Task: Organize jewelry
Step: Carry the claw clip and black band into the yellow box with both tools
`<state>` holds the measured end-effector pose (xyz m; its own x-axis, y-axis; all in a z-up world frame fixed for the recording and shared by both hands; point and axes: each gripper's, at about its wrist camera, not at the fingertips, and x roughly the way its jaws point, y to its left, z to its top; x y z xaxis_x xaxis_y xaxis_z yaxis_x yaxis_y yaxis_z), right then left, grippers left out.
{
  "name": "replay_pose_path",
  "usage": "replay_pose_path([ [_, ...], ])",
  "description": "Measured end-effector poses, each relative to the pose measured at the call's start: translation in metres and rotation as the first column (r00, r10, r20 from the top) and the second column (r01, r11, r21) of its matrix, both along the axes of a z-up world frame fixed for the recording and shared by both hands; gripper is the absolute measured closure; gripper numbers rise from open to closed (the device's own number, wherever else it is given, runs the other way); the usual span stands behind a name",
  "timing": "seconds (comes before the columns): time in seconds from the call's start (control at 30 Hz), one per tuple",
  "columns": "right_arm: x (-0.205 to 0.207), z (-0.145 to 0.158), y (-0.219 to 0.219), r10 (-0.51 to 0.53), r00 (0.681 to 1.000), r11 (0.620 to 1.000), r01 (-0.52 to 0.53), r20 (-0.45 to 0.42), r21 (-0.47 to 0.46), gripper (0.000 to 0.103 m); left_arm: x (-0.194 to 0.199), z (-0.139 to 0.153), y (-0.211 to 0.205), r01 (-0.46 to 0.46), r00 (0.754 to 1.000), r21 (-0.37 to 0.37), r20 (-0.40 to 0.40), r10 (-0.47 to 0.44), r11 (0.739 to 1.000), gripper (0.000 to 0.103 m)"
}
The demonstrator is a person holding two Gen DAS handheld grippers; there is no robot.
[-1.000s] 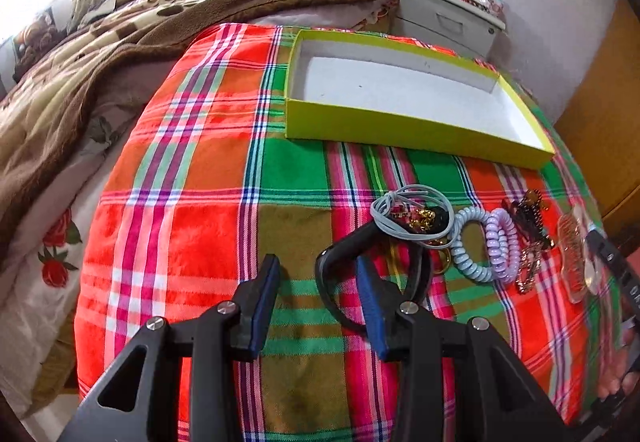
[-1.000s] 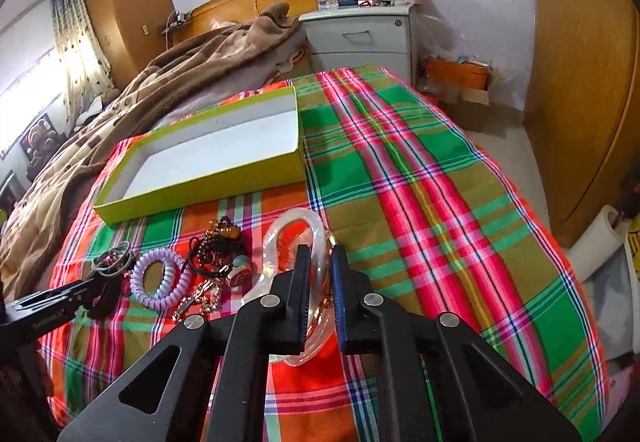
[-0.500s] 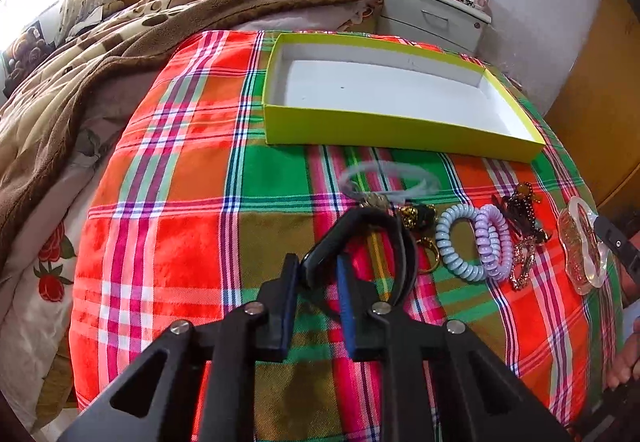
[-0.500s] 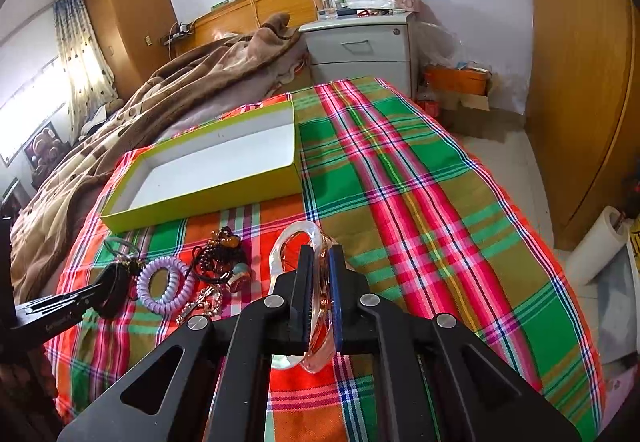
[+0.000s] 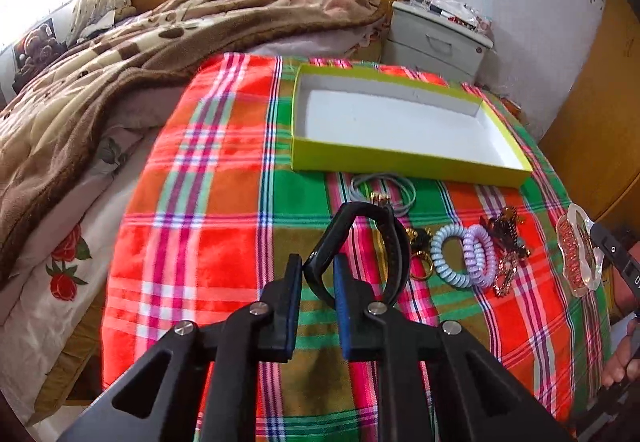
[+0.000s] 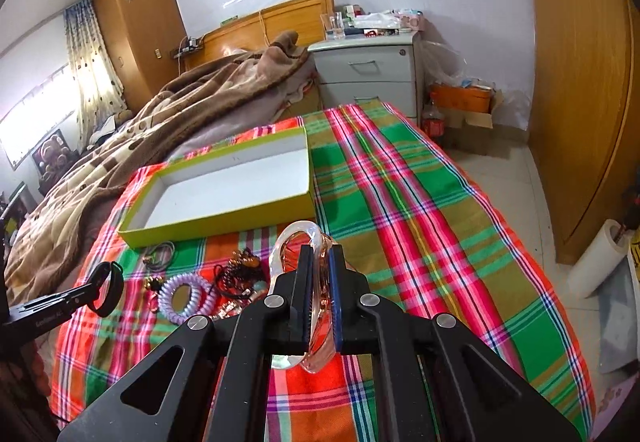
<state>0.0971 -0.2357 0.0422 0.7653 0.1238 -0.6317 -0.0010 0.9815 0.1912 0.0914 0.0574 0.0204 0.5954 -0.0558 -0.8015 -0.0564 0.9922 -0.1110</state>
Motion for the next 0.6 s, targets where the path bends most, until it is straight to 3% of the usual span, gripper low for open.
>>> replay_pose_path([
  [0.27,0.015,0.019,0.009,0.033,0.999,0.999,-0.033,0.032,-0.01,0.095,0.011,0.017,0.008,-0.003,1.0,-0.006,0.027,0.004,1.0,0.087],
  [0.6,0.073,0.04,0.026,0.103,0.994,0.995,-0.102,0.034,-0.023,0.095,0.055,0.038,0.016,-0.002,0.998,-0.02,0.059,0.003,1.0,0.086],
])
